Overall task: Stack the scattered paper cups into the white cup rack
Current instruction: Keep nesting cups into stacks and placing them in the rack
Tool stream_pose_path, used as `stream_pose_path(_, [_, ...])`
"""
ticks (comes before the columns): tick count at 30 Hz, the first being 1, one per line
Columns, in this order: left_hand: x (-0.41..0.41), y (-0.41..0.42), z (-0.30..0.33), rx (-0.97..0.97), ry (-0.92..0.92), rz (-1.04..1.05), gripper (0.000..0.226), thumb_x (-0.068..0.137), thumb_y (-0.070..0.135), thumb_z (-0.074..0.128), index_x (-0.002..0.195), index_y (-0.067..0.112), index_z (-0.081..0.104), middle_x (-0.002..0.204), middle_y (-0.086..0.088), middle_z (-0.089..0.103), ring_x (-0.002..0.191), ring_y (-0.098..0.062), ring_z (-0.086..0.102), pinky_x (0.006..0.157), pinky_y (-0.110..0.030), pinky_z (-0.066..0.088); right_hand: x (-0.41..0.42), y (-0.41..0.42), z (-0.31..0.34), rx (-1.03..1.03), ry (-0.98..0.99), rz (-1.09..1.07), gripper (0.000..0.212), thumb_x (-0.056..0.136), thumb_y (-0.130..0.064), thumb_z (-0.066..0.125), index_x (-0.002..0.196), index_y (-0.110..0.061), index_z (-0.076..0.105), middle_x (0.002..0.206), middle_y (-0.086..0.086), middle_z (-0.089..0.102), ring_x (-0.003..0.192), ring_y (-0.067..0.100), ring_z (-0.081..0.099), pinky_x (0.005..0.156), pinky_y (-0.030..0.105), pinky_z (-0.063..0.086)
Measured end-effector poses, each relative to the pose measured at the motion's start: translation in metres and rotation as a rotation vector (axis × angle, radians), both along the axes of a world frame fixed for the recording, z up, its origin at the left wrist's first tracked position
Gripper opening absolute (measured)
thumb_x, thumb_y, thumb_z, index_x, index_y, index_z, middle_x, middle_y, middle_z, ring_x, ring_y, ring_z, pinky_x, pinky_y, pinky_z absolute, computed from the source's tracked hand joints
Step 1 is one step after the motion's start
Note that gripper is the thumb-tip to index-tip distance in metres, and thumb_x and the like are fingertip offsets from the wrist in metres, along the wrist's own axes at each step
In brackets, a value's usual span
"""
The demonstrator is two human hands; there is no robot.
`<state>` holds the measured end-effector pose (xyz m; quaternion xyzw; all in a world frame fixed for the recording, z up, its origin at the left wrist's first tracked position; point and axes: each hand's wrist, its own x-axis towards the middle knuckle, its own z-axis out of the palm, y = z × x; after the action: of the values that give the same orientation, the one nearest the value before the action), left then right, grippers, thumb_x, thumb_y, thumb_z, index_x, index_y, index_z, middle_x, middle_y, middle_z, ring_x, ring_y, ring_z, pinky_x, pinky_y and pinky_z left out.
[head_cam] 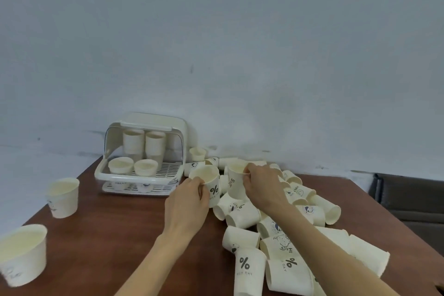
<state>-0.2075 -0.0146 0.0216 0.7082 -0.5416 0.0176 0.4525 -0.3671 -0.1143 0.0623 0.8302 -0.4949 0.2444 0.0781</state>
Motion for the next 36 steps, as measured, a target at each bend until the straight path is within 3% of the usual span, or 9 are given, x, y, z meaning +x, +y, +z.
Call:
stream_pose_path(7, [0.042,0.015,-0.01,0.045,0.03,0.099,0.018,0.095,0.033,0.045,0.095,0.024,0.061,0.089,0.007,0.06,0.083,-0.019,0.059,0.069,-0.036,0.047,0.045,0.007,-0.011,0.026,0.027,0.079,0.019,0.094,-0.018,0.04,0.096,-0.011,0.057,0.091,0.006,0.065,0.092,0.028,0.054,0.081,0.04,0.042])
stream_pose_path(14, [0.083,0.026,-0.019,0.065,0.064,0.178,0.018,0.094,0.033,0.048,0.095,0.023,0.063,0.09,0.007,0.064,0.084,-0.019,0.062,0.071,-0.038,0.051,0.091,0.01,-0.021,0.048,0.026,0.159,0.014,0.094,-0.021,0.04,0.087,-0.015,0.05,0.089,0.006,0.063,0.09,0.026,0.052,0.08,0.04,0.04])
stream_pose_path(20, [0.106,0.034,-0.029,0.104,0.08,0.22,0.018,0.094,0.034,0.047,0.1,0.026,0.062,0.094,0.008,0.065,0.09,-0.02,0.063,0.073,-0.036,0.049,0.14,-0.001,-0.03,0.053,-0.011,0.215,0.016,0.091,-0.018,0.043,0.09,-0.01,0.057,0.087,0.01,0.064,0.089,0.03,0.054,0.079,0.041,0.041])
stream_pose_path(31, [0.149,0.038,-0.043,0.127,0.048,0.225,0.017,0.095,0.035,0.046,0.102,0.03,0.06,0.098,0.013,0.063,0.091,-0.014,0.063,0.073,-0.034,0.051,0.242,-0.04,-0.029,-0.021,-0.078,0.243,0.018,0.092,-0.015,0.041,0.094,-0.01,0.058,0.086,0.009,0.065,0.082,0.032,0.058,0.07,0.039,0.04])
stream_pose_path(36, [0.16,0.035,-0.047,0.131,0.038,0.222,0.02,0.095,0.036,0.045,0.105,0.03,0.06,0.099,0.014,0.061,0.09,-0.013,0.062,0.074,-0.032,0.05,0.267,-0.051,-0.038,-0.05,-0.092,0.252,0.013,0.092,-0.011,0.043,0.09,-0.008,0.056,0.086,0.009,0.064,0.084,0.032,0.055,0.065,0.036,0.032])
